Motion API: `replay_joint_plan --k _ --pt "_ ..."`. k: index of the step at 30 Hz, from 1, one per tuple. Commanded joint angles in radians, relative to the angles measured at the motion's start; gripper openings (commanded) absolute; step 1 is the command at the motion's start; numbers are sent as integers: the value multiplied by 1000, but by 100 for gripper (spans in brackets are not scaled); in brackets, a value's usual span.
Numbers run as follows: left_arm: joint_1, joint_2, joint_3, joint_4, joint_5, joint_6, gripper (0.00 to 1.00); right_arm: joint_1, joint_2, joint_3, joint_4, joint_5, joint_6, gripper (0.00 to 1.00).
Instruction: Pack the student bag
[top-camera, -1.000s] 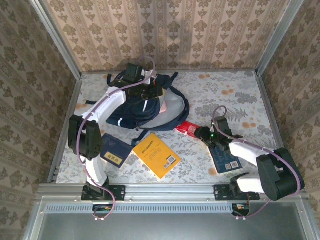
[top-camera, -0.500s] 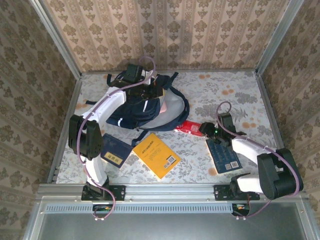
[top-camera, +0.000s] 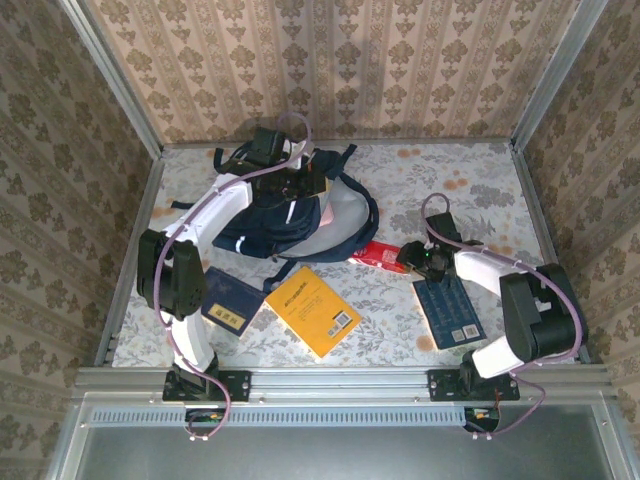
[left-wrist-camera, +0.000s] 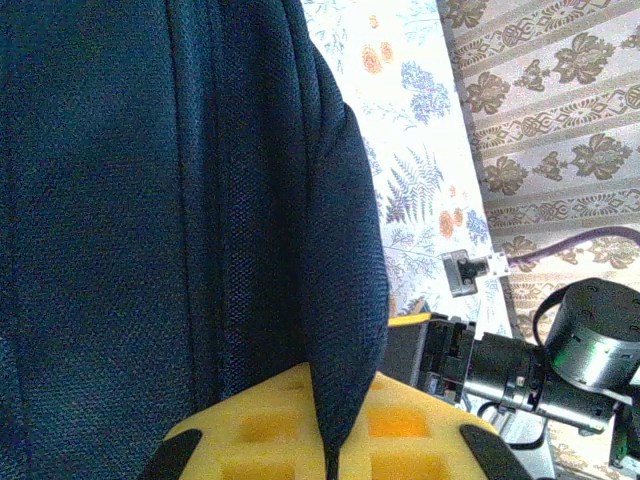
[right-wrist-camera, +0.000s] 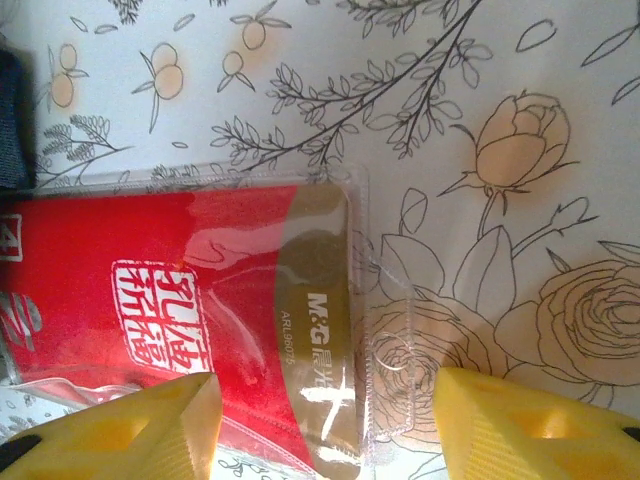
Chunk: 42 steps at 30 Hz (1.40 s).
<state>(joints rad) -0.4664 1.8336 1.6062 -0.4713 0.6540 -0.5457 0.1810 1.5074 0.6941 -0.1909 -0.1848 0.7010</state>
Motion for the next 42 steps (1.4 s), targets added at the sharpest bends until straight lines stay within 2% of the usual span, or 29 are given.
replay_joint_plan --k 1,4,8,19,23,26,31,35,37,39,42 --pt "-15 -8 37 10 55 19 0 -5 61 20 -14 -148 -23 60" --pt "-15 -8 37 11 55 20 0 -7 94 15 44 -232 -13 60" --pt "-16 -8 36 11 54 20 0 -31 92 -46 254 -338 45 58" --pt "-19 -5 37 9 56 23 0 -69 129 -87 642 -487 163 44" --pt "-20 -5 38 9 56 23 0 -68 151 -82 728 -534 202 38" --pt "-19 -5 38 10 56 23 0 -60 162 -62 695 -527 192 33" --pt "-18 -9 40 5 52 24 0 -49 147 -57 619 -476 161 17" --pt "-6 -19 47 -1 51 26 0 -51 38 -54 403 -322 90 0" --pt "3 -29 58 -3 61 26 0 -52 -29 -49 305 -247 60 0" --pt "51 -38 86 -21 69 30 0 -52 -106 -36 212 -168 35 0" --pt "63 -59 176 -130 11 112 0 -51 -229 -1 88 -66 12 0"
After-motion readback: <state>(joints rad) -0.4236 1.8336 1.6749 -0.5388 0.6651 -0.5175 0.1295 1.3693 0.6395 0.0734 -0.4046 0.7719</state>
